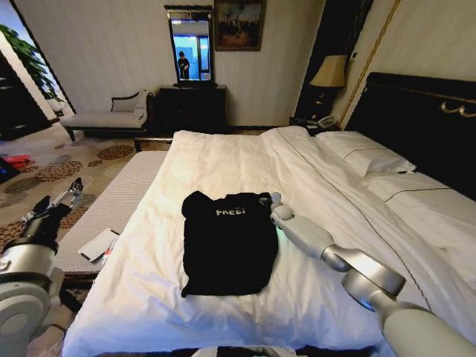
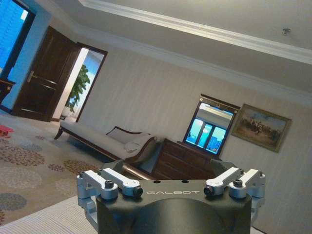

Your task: Fold the clothes on the bed.

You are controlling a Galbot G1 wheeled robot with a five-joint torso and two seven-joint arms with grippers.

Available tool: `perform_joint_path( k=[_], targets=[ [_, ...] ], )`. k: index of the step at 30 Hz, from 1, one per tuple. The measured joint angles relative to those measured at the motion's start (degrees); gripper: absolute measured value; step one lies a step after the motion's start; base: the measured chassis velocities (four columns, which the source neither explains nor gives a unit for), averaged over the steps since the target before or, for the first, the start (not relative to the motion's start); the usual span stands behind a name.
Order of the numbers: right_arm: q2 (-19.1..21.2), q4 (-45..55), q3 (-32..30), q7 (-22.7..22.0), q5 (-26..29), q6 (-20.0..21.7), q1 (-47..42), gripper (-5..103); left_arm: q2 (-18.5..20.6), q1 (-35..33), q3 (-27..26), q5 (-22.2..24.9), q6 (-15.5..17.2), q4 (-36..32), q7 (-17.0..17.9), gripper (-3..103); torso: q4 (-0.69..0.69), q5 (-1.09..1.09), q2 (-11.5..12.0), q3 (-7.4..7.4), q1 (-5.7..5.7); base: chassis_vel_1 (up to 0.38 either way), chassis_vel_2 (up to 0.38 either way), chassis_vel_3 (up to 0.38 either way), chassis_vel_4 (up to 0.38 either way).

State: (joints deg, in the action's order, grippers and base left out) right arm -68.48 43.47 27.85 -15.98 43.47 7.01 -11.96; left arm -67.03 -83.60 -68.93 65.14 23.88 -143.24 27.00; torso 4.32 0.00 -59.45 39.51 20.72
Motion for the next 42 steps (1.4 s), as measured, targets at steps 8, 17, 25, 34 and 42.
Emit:
perform_joint_path(
  k=[8, 17, 25, 34, 42],
  targets=[
    [0.01, -0.51, -0.03, 0.35, -0.11, -0.07, 0.03, 47, 0.05, 0.08, 0.18, -0.01, 0.0, 0.0, 0.13, 100, 0.0, 0.0, 0.0, 0.0, 0.0, 0.0, 0.0, 0.0, 0.0],
    [1.86, 0.73, -0.79, 0.17, -0.2, -1.08, -0.17, 14, -0.75, -0.25, 0.56, -0.51, 0.0, 0.0, 0.17, 100, 0.0, 0.01, 0.0, 0.0, 0.0, 0.0, 0.0, 0.0, 0.0],
    [6.59, 8.8, -4.48, 0.83, 1.94, -5.74, -3.38, 0, -1.25, -1.01, 0.72, -0.83, 0.0, 0.0, 0.19, 100, 0.01, 0.01, -0.01, 0.0, 0.0, 0.0, 0.0, 0.0, 0.0],
    [7.22, 9.66, -8.32, 1.31, 6.23, -10.67, -5.84, 0, -2.03, -1.52, 0.95, -0.95, -0.01, 0.01, 0.68, 100, -0.01, 0.0, 0.0, 0.0, 0.0, 0.0, 0.0, 0.0, 0.0],
    [6.09, 10.32, -10.41, -3.35, 13.38, -10.3, -6.83, 0, -1.02, -1.97, 0.58, -1.12, 0.08, 0.01, 0.7, 100, 0.01, 0.0, 0.0, 0.0, 0.0, 0.0, 0.0, 0.0, 0.0]
  ],
)
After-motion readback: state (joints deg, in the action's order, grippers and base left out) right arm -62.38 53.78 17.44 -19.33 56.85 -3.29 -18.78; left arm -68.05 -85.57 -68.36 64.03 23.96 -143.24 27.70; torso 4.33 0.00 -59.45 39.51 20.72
